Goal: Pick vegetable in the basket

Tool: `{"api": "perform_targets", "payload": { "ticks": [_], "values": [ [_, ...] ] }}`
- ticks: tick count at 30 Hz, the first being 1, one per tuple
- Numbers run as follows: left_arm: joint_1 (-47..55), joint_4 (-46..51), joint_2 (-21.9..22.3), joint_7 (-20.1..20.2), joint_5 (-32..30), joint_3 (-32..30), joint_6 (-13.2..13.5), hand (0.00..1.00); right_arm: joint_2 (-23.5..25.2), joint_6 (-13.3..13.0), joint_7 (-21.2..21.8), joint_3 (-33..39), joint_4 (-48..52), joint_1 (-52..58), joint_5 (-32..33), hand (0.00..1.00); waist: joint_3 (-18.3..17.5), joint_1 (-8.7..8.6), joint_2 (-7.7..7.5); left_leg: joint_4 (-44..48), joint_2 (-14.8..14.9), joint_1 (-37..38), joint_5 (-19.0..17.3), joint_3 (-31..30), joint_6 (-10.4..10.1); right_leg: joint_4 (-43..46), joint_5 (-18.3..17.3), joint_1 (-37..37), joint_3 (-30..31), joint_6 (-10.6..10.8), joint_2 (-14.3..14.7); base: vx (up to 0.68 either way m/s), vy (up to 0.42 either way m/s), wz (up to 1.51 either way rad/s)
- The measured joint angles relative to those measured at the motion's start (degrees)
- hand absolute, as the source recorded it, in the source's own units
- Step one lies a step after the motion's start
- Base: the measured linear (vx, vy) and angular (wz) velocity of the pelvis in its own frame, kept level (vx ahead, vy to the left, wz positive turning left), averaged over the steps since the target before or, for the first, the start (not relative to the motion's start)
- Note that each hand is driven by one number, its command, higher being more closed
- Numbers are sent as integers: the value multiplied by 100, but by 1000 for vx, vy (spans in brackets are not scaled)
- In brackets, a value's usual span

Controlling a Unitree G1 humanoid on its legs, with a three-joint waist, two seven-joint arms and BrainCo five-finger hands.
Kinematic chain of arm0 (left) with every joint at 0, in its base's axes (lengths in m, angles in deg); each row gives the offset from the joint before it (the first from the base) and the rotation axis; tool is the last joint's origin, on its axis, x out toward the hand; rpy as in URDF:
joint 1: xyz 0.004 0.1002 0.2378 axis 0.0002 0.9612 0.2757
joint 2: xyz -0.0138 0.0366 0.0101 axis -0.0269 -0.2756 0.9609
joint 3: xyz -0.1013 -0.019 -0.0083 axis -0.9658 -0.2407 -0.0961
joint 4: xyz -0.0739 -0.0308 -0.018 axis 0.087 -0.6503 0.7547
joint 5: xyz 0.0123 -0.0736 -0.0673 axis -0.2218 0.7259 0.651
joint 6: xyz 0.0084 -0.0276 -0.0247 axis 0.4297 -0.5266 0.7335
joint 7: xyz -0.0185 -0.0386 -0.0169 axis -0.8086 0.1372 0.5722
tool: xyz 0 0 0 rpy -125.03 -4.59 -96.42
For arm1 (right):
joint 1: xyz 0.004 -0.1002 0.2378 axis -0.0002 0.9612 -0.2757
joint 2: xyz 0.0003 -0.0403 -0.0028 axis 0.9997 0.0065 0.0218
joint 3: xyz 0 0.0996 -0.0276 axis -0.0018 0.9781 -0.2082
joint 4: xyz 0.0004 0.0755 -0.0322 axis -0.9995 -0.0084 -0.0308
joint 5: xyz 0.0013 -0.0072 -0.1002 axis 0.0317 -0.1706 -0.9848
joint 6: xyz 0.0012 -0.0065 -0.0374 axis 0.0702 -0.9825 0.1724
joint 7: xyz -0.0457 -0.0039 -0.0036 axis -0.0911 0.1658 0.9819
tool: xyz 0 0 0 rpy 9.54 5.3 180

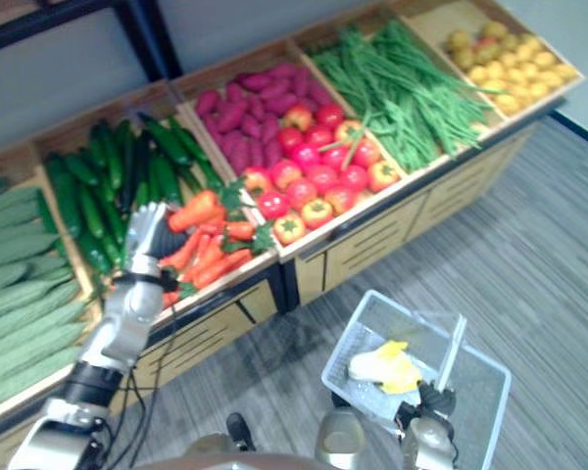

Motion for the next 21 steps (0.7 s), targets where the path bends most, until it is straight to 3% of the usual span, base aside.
{"api": "perform_targets", "payload": {
  "ticks": [2, 3, 5, 7, 9, 11, 12, 13, 14, 15, 16, 17, 18, 19, 20, 21],
  "values": [
    [306, 53, 216, 109, 59, -11, 9, 100, -18, -54, 170, -430, 348, 21, -129, 100, 6, 27, 23, 247, 177, 275, -119, 497, -116, 308, 86, -103, -488, 165, 73, 134, -88, -153],
    [372, 60, 418, 186, 60, 51, 68, 100, -53, -115, 288, -679, 683, 108, -261, 100, -10, -10, 94, 326, 253, 352, -214, 685, -189, 227, 11, -128, -348, 450, 240, 127, -140, -134],
    [388, 53, 714, 258, 90, 232, 145, 100, -68, -170, 440, -938, 988, 210, -338, 100, -47, -38, 196, 330, 378, 470, -275, 993, -279, 165, 10, -269, -36, 437, 543, 87, -105, -113],
    [343, -126, 971, 332, 268, 541, 244, 100, -57, -181, 600, -1220, 1267, 361, -419, 100, -47, -111, 202, 469, 515, 640, -265, 1273, -280, 120, -46, -285, 207, 395, 799, 68, -81, -100],
    [275, -534, 1068, 371, 463, 889, 286, 100, -66, -183, 736, -1573, 1365, 448, -425, 100, -50, -201, 162, 1602, 993, 603, -252, 1315, -258, 21, -128, -216, 532, 408, 1022, 46, -44, -92],
    [271, -710, 1091, 377, 534, 1014, 286, 100, -92, -183, 787, -1760, 1381, 481, -424, 100, -37, -208, 186, 2534, 1385, 444, -123, 1153, 6, -134, -126, -83, 745, 378, 1193, 32, -43, -84],
    [270, -843, 1132, 378, 653, 1110, 290, 100, -156, -182, 833, -1958, 1392, 512, -414, 100, -15, -215, 224, 3433, 1753, 209, 271, 680, 599, -323, -138, 103, 973, 302, 1395, 91, -72, -110],
    [262, -939, 1163, 371, 787, 1134, 303, 100, -247, -182, 845, -2218, 1454, 511, -398, 100, 31, -192, 291, 4170, 1862, -181, 368, -234, 849, -467, -127, 262, 1287, 204, 1561, 117, -45, -117],
    [245, -987, 1212, 369, 813, 1139, 303, 100, -337, -182, 853, -2328, 1487, 479, -369, 100, 51, -163, 309, 4382, 1708, -432, 47, -785, 650, -496, -130, 275, 1441, 163, 1628, 193, 31, -153],
    [202, -1057, 1187, 363, 936, 1200, 304, 100, -467, -181, 871, -2631, 1500, 290, -343, 100, 111, -132, 353, 4549, 1047, -938, -648, -1896, 559, -550, -102, 309, 1935, 26, 1748, 164, 71, -145],
    [193, -1078, 1167, 357, 955, 1223, 304, 100, -476, -181, 898, -2750, 1501, 205, -317, 100, 163, -90, 314, 4513, 786, -1069, -911, -2189, 580, -558, -101, 325, 2151, 12, 1772, 187, 80, -192],
    [197, -1084, 1112, 349, 1002, 1315, 300, 100, -474, -181, 965, -2984, 1534, 113, -216, 100, 203, 32, 268, 4283, 309, -1335, -1300, -2668, 537, -613, -85, 371, 2469, -16, 1815, 135, 72, -176],
    [203, -1085, 1097, 341, 1005, 1417, 304, 100, -476, -181, 1041, -3166, 1629, 73, -142, 100, 220, 109, 252, 3785, -83, -1522, -1505, -3177, 507, -661, -61, 435, 2767, -54, 1873, 129, 78, -169],
    [206, -1084, 1102, 339, 1005, 1434, 307, 100, -476, -182, 1066, -3255, 1666, 28, -86, 100, 224, 134, 257, 3475, -268, -1602, -1549, -3456, 474, -678, -58, 455, 2927, -53, 1909, 124, 111, -141],
    [205, -1084, 1096, 335, 1004, 1429, 308, 100, -477, -186, 1086, -3393, 1678, -69, -29, 100, 224, 151, 257, 2964, -522, -1682, -1548, -3909, 420, -702, -44, 465, 3122, -44, 1943, 117, 151, -152],
    [204, -1083, 1078, 313, 1011, 1403, 323, 100, -487, -218, 1107, -3563, 1682, -211, -11, 100, 213, 156, 287, 2059, -771, -1716, -1311, -4523, 293, -795, 38, 505, 3438, 28, 2027, 119, 168, -146]
  ]
}}
